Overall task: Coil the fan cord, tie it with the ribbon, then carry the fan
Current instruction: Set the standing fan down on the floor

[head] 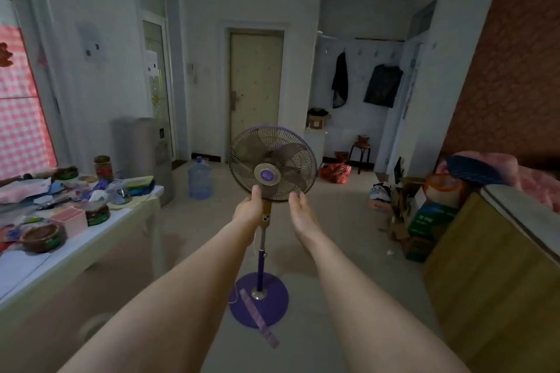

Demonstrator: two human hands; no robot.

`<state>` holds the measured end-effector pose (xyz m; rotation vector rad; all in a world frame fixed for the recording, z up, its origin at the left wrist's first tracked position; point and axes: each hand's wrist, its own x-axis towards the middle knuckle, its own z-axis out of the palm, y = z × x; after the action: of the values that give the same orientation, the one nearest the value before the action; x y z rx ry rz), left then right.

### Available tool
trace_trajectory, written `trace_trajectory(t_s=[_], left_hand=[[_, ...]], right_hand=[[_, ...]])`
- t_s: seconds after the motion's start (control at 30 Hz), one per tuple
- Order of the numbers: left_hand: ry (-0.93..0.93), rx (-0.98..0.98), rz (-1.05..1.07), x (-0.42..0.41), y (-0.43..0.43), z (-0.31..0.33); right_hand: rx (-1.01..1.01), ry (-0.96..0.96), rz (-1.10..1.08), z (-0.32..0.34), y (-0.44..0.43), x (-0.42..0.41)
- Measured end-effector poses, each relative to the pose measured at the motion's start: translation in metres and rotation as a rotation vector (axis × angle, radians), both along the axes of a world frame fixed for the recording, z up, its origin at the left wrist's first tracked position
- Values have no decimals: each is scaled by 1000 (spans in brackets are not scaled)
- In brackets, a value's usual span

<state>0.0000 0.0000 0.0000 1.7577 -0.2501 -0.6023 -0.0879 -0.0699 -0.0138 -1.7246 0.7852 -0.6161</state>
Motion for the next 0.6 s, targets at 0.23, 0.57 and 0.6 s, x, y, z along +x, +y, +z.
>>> trace_trajectory(t_s=[0.23,0.57,0.6], left_hand=[[10,-26,-19,60,-24,0],[-13,-16,-45,140,-52,-10],[-15,-18,-47,145,-56,-11]], right_hand=[[6,2,-45,7,-22,52],[9,-22,-54,-2,-45,130],[17,-22,-55,-3,-48,134]])
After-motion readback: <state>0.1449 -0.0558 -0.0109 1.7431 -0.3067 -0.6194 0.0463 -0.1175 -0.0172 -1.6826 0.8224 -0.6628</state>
